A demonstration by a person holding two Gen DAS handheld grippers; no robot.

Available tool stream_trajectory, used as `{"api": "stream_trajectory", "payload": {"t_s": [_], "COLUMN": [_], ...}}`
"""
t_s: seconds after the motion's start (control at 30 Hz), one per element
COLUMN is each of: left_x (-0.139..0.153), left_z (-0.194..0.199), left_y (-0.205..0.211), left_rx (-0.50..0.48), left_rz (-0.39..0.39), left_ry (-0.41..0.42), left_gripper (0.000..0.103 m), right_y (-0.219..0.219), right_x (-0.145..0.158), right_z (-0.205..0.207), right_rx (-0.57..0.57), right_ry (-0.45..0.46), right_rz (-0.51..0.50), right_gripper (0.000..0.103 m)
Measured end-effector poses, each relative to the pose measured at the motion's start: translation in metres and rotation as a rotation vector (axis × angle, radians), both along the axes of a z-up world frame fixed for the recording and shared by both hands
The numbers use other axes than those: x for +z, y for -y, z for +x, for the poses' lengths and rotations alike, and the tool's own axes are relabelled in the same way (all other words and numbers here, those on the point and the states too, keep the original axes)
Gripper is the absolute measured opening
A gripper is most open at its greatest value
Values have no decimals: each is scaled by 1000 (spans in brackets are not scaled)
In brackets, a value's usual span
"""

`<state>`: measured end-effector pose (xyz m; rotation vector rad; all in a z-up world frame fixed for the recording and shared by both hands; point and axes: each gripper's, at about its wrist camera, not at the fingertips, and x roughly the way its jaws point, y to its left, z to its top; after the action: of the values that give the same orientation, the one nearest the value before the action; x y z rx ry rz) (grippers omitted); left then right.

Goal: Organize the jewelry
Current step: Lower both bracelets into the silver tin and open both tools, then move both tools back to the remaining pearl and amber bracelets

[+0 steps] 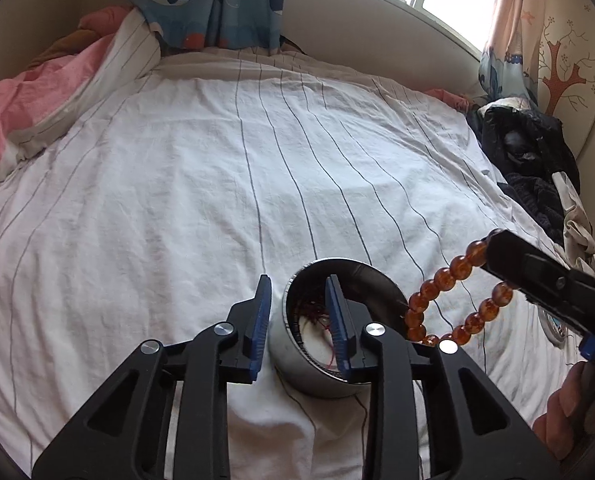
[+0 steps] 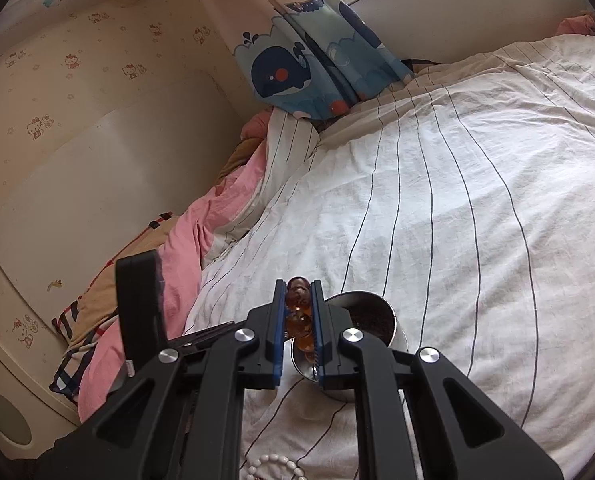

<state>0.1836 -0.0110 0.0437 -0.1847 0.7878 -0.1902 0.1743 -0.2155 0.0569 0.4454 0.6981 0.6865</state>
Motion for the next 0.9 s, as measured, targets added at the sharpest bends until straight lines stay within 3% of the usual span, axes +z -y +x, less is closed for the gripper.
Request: {"api": "stream_trajectory", "payload": {"t_s": [0.13, 0.17, 0.2, 0.23, 0.33, 0.63, 0.83, 0.9], "left_x": [15, 17, 18, 18, 13, -21, -27, -31], "left_z": [-14, -18, -24, -30, -51, -132, -173, -183], "left_y": [-27, -32, -35, -38, -40, -24, -5, -2], "left_rx": [64, 76, 85, 90, 85, 73, 95, 115], "left_rz": [-5, -2, 3, 11, 34, 85, 157, 181], "left_ry": [24, 26, 27, 27, 15, -58, -23, -5], "left_gripper": [36, 40, 42, 44, 49, 54, 61, 66], "right_y": [-9, -12, -15, -17, -9, 11, 15, 22], "right_x": [-4, -6, -8, -13, -24, -26, -51, -66], "right_z": [11, 14, 18, 22, 20, -100, -167, -176], "right_rx": [26, 14, -13, -55, -148, -113, -150, -185], "right_ry": [-17, -26, -41, -52, -86, -39, -48, -49], "right_rz": [76, 58, 4, -65, -172, -311, -368, -360], "right_gripper": [14, 15, 27, 34, 36, 43, 46, 52]}}
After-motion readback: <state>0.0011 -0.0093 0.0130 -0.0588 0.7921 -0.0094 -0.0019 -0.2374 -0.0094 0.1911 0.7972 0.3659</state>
